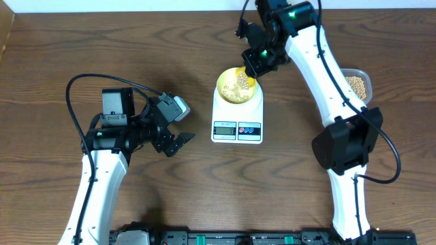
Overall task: Scoop item into bowl and weigh 50g on scale
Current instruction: 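Tip the scoop to pour soybeans into the yellow bowl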
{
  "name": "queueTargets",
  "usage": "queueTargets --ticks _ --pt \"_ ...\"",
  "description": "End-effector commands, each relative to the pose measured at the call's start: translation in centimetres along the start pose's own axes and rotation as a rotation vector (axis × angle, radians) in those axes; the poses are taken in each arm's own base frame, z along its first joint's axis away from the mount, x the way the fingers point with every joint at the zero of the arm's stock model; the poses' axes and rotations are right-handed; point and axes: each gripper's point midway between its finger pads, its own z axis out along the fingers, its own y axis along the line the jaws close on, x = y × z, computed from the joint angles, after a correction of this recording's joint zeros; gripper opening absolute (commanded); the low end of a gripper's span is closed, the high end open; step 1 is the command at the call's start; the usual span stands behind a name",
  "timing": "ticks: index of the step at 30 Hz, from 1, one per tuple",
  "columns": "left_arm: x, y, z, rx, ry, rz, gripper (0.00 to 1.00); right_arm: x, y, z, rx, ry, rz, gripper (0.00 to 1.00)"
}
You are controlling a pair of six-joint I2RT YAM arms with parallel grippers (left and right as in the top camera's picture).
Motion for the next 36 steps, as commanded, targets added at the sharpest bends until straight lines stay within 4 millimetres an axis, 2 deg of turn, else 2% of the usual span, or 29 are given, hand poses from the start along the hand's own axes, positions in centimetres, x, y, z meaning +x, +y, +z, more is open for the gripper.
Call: queueTargets --ticks 1,10,36 --pt "-0.1 -0.2 -0.2 0.006 -0.014 -0.001 0.95 -0.9 -0.5 0.0 0.104 -0.011 -0.114 0.01" --pt "-0.1 -0.2 -0.2 0.006 -0.014 -0.001 0.95 -1.9 0.6 -0.2 0.144 -0.034 -0.303 0.01" --pt "-0.1 -0.2 -0.2 0.006 -0.014 -0.001 0.95 -1.2 2.7 -0.3 0.085 -0.006 -0.605 0.01"
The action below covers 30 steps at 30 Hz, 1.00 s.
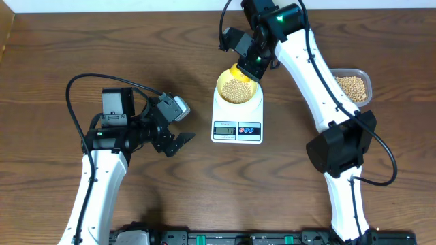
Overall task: Scoop item into bowl and weigh 50g on scale
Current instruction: 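Tip the scoop to pour soybeans into the yellow bowl, then move the empty scoop back right over the soybean tub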
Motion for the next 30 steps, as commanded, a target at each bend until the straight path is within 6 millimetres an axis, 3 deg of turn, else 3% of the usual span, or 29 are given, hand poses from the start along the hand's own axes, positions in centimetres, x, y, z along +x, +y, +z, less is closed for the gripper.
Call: queueTargets --ticks 1,8,21,25,29,30 --pt "-0.1 -0.2 -0.2 0.006 -0.014 -0.001 0.95 -1.2 1.1 -0.5 -0.003 -0.027 -0.077 0.01" --pt "-0.1 -0.2 -0.2 0.006 -0.014 -0.001 0.95 -0.8 -0.1 -1.7 0.154 0.054 -0.143 0.01" --pt "-0.1 -0.2 -0.2 0.006 -0.014 -0.001 0.95 -2.3 -0.1 -2.4 0.152 -0.028 -0.095 0.01" --pt "-0.1 -0.2 -0.2 0.005 -0.014 -0.001 0.95 -3.0 -1.8 -4.4 0.203 -0.104 0.04 0.01" --pt "-0.1 -0.2 -0.2 0.006 -0.014 -0.001 0.95 -2.0 -5.5 -8.8 0.271 -0.22 0.316 0.01" --pt "-0.1 -0.2 -0.2 0.006 -0.014 -0.001 0.95 -0.8 -7.0 -10.4 0.291 -0.247 0.419 0.01"
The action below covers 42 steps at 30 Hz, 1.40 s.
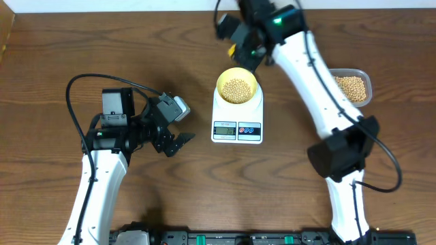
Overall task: Scoop item into bowl and weigh 50g on scale
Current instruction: 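Move the empty scoop back right over the soybean tub, then dip the scoop into the soybeans again with the right gripper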
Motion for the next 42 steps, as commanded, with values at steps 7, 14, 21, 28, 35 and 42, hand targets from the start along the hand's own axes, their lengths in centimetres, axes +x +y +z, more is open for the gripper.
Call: queueTargets --ticks 7,14,21,28,35,42 --pt "-0.1 -0.2 -0.2 0.006 -0.014 -0.001 0.95 7.9 -11.2 -10.1 0.108 -0.041 0.644 0.01" --pt "-0.1 -0.2 -0.2 0.006 -0.014 -0.001 0.95 15.8 -13.9 -11.6 0.108 0.109 0.833 0.01" --pt "-0.1 -0.2 -0.2 0.006 -0.014 -0.001 0.95 19.2 -14.2 -11.9 0.105 0.191 0.891 0.01" --pt "-0.1 -0.2 -0.2 0.006 -0.014 -0.001 0.95 20.6 -12.6 -10.0 0.019 0.263 0.906 0.01" --pt "-0.1 -0.2 -0.2 0.006 -0.014 -0.001 0.95 22.5 -10.6 -6.7 -0.041 0.363 0.916 0.01" --pt "-0.1 -0.2 -0.2 0.006 -0.014 -0.001 0.95 23.6 -11.7 -4.3 0.008 0.358 0.93 0.01"
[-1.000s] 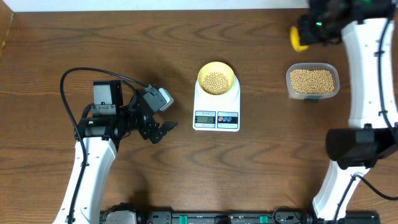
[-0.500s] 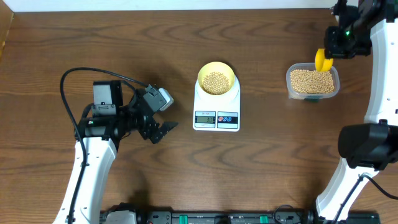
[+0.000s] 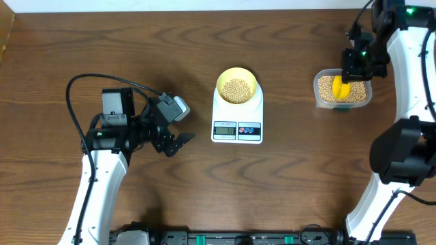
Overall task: Scoop item into bowl and weigh 50g on scale
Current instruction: 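Dip the scoop into the soybeans again with the right gripper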
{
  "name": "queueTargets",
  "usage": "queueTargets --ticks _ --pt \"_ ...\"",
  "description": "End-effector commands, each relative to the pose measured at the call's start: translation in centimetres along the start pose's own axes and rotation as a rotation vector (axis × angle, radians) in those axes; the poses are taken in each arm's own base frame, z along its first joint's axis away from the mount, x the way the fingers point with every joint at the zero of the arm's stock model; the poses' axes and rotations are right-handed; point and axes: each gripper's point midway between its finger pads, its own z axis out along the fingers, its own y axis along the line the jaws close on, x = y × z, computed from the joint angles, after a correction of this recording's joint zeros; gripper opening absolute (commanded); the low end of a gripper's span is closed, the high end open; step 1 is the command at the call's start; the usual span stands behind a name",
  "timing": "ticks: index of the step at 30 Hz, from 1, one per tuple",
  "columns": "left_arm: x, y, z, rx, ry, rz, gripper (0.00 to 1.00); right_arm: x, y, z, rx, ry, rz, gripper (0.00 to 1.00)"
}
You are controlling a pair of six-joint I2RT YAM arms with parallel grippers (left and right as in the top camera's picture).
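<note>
A yellow bowl [image 3: 237, 87] holding beans stands on the white scale [image 3: 237, 121] at the table's middle. At the right a clear tub of beans [image 3: 343, 89] sits on the table. My right gripper [image 3: 351, 73] is over the tub, shut on a yellow scoop [image 3: 340, 86] whose cup lies in the beans. My left gripper [image 3: 180, 141] rests open at the left, well away from the scale, with nothing between its fingers.
The scale's display and buttons [image 3: 237, 129] face the front edge. A black cable [image 3: 102, 83] loops above the left arm. The right arm's base [image 3: 402, 160] stands at the right of the table.
My right gripper with the yellow scoop has moved from behind the bowl, at the far middle, to the bean tub at the right. The left arm has not moved.
The scoop was tipped over the bowl's far rim, with beans in the bowl. Then it stood at the rim a little further left. Then it was raised behind the bowl. Now it lies in the tub at the right. The left arm stayed still.
</note>
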Motion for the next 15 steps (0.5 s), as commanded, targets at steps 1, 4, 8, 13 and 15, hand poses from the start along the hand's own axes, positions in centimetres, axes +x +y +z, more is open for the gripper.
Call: queueTargets --ticks 1,4,8,13,15 --pt "-0.1 -0.2 -0.2 0.006 -0.014 -0.001 0.95 -0.8 -1.3 0.2 0.073 -0.036 0.004 0.01" --pt "-0.1 -0.2 -0.2 0.006 -0.014 -0.001 0.95 -1.1 -2.1 0.7 0.113 -0.046 -0.026 0.01" --pt "-0.1 -0.2 -0.2 0.006 -0.014 -0.001 0.95 -1.0 -2.4 2.2 0.113 -0.035 -0.033 0.01" --pt "-0.1 -0.2 -0.2 0.006 -0.014 -0.001 0.95 -1.5 -2.6 3.4 0.115 -0.055 -0.035 0.01" --pt "-0.1 -0.2 -0.2 0.006 -0.014 -0.001 0.95 -1.8 -2.7 4.0 0.114 -0.071 -0.035 0.01"
